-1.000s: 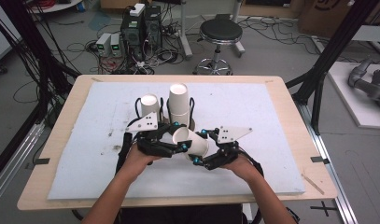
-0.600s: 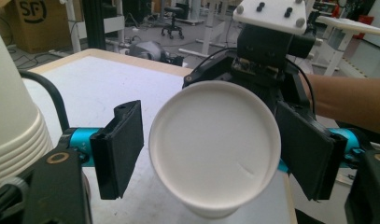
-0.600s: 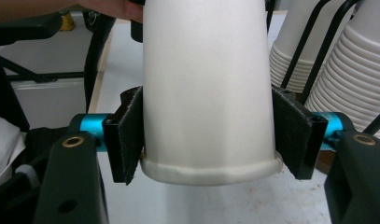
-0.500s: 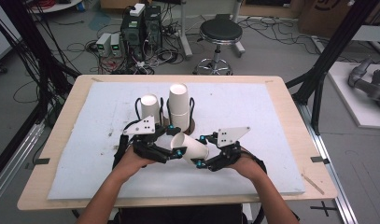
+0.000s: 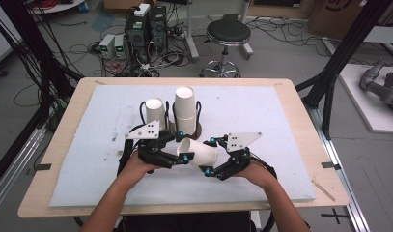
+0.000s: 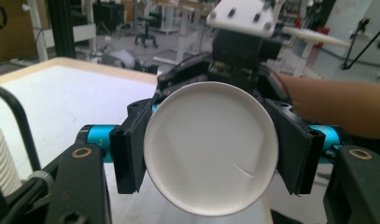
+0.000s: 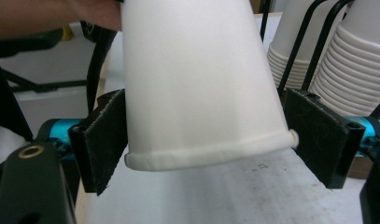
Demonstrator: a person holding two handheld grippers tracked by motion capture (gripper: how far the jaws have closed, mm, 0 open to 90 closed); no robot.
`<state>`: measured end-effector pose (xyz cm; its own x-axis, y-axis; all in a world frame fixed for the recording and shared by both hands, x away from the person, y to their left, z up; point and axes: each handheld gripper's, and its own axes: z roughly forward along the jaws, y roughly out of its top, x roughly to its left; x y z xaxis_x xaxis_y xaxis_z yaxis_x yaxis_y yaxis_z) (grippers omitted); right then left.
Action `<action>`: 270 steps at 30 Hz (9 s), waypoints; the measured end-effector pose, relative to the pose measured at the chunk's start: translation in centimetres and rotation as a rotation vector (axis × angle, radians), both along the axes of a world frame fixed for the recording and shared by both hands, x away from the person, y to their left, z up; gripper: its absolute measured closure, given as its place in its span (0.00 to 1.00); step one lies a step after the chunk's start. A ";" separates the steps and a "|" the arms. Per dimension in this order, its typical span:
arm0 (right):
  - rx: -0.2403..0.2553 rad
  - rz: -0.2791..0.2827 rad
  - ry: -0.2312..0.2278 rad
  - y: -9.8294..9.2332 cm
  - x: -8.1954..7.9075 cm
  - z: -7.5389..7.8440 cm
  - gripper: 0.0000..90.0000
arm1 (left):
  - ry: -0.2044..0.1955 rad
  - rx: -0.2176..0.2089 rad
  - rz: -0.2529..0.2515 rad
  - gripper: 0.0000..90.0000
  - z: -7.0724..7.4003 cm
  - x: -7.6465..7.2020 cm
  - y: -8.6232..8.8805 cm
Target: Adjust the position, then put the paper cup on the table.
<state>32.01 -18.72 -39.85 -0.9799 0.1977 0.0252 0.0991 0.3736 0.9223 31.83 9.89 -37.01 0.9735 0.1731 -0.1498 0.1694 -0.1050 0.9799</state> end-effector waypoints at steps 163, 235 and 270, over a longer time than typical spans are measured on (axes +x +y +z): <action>0.185 0.072 0.174 -1.1 0.6 2.3 0.38 | 0.000 0.085 -0.044 0.39 -2.9 -0.9 -1.8; 0.234 0.022 0.067 0.0 0.0 2.4 0.41 | -0.012 0.082 0.006 0.39 -3.4 -1.0 -2.9; 0.174 -0.087 0.006 -1.2 0.5 2.6 0.41 | 0.015 0.055 0.262 0.24 -3.6 -1.2 4.8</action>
<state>32.49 -19.93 -37.25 -0.9590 0.2741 0.0719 0.1295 0.1986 0.9715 30.68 14.71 -40.60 0.8920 0.4272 -0.1474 0.2123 -0.1083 0.9712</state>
